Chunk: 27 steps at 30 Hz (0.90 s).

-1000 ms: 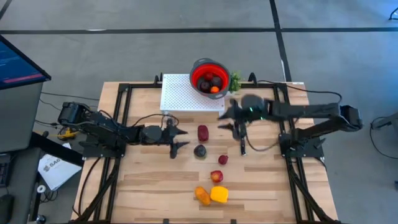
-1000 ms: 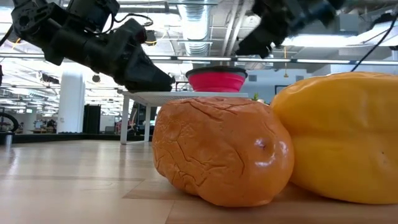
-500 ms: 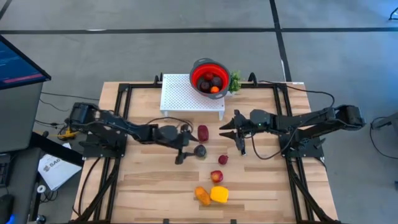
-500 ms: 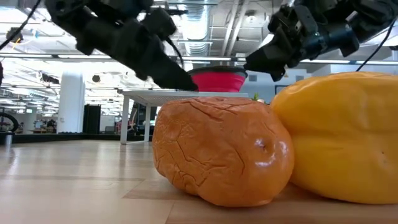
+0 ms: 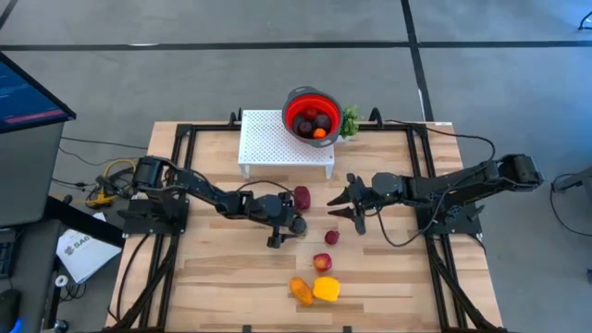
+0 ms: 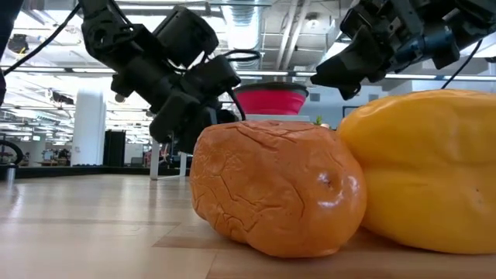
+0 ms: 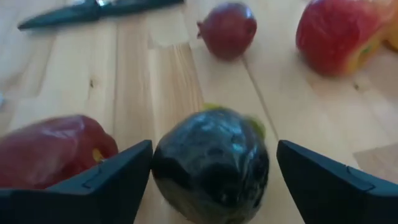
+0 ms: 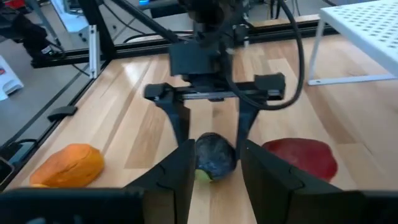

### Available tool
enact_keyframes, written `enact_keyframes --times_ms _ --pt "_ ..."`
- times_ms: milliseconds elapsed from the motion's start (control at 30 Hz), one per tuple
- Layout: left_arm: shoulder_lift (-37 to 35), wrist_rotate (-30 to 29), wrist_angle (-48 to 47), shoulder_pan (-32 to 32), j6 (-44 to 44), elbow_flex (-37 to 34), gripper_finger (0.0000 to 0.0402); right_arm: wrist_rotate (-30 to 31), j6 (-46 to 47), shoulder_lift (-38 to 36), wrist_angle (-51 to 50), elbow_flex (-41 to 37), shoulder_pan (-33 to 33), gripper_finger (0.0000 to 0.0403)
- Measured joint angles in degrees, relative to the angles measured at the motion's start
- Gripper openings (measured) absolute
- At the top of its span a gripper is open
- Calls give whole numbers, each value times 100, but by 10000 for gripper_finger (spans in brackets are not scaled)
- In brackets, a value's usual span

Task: Pick & Place Fruit
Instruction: Put the purple mangosteen into the red strainer bowl

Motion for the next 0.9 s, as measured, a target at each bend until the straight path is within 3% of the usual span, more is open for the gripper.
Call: enact_keyframes --times_ms 167,367,533,633,800,900 --pt "14 0 18 0 -10 0 315 -3 -4 0 -153 0 30 123" --pt "14 91 15 -17 -185 0 263 -37 -72 4 -181 0 25 124" --pt "14 90 30 -17 -1061 -2 232 -37 -566 4 -284 2 25 141" --pt "-51 43 87 -15 -1681 -6 238 -37 -882 4 -255 2 32 174" --pt "-584 -307 224 9 -2397 -7 243 -20 -1676 4 -89 2 110 260" --pt "-1066 -406 254 105 -2707 -3 242 368 -2455 4 -31 2 249 311"
